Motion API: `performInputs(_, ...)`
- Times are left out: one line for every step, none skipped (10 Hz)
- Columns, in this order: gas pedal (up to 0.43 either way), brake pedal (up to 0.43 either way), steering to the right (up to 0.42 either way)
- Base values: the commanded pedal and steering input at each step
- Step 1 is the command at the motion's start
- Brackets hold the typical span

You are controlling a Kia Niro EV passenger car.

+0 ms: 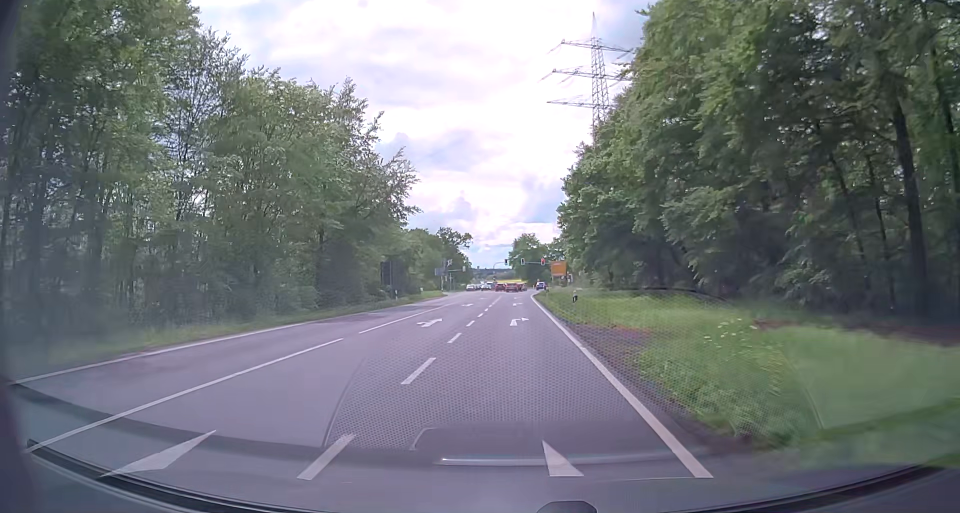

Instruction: Follow the waypoints while adhering to traffic rules and regulations

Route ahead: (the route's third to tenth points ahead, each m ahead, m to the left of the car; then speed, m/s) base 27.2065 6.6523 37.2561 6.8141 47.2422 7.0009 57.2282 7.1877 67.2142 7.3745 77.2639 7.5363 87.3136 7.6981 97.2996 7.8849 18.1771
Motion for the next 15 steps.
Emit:
performInputs(0.0,0.079,-0.008)
performInputs(0.0,0.085,-0.007)
performInputs(0.0,0.091,-0.006)
performInputs(0.0,0.098,-0.005)
performInputs(0.0,0.098,-0.004)
performInputs(0.0,0.11,-0.003)
performInputs(0.0,0.116,-0.002)
performInputs(0.0,0.128,-0.003)
performInputs(0.0,0.14,-0.002)
performInputs(0.0,0.146,-0.002)
performInputs(0.0,0.152,-0.002)
performInputs(0.0,0.159,-0.002)
performInputs(0.0,0.152,-0.002)
performInputs(0.0,0.146,-0.002)
performInputs(0.0,0.146,-0.002)
